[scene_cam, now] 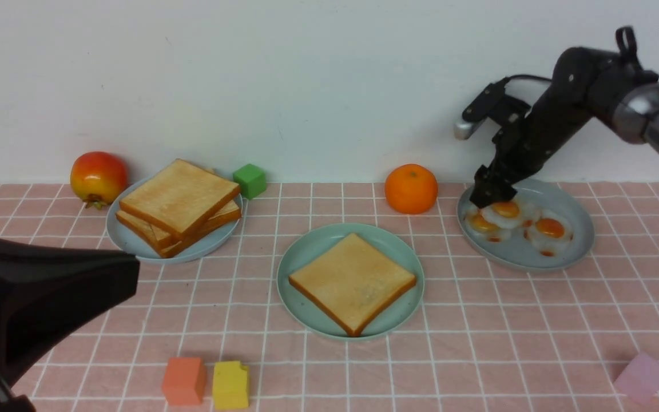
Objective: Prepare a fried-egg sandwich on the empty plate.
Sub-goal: Use the right arm to grab a fried egg
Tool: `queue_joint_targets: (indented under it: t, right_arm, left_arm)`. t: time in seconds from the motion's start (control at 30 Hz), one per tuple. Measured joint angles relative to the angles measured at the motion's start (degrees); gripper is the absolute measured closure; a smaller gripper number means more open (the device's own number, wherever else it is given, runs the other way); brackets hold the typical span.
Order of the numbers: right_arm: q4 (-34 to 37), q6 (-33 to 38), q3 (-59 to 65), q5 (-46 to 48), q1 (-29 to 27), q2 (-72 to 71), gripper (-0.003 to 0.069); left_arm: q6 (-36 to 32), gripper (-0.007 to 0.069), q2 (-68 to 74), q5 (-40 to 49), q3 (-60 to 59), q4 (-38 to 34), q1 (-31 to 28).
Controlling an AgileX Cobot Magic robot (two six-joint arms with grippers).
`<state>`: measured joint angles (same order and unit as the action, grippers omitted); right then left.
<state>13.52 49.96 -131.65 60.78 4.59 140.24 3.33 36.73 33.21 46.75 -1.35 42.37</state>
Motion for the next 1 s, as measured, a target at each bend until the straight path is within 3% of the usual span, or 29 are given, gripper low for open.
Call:
queue_joint_targets:
  t: [0.2, 0.37, 0.67, 1.0]
  right_arm:
    - [-1.2, -2.8, 0.0, 6.8, -1.1, -0.6, 0.0038]
    - [-5.9, -0.8, 0.0, 9.6, -2.5, -0.6, 0.0047]
    - [1.5, 16.0, 0.0, 9.6, -4.0, -0.3, 0.0057]
    - [-3.3, 18.6, 0.0, 8.2, -4.2, 2.1, 0.0064]
  left_arm:
    - [0.0, 0.0627, 0.0, 0.0, 0.0, 0.0, 0.0]
    - [0.0, 0.0627, 0.0, 0.1, 0.0, 0.3, 0.0]
    - [0.0, 0.0622, 0.0, 0.1, 0.0, 3.2, 0.0]
    - [0.0, 0.0620, 0.0, 0.2, 0.0, 5.2, 0.0]
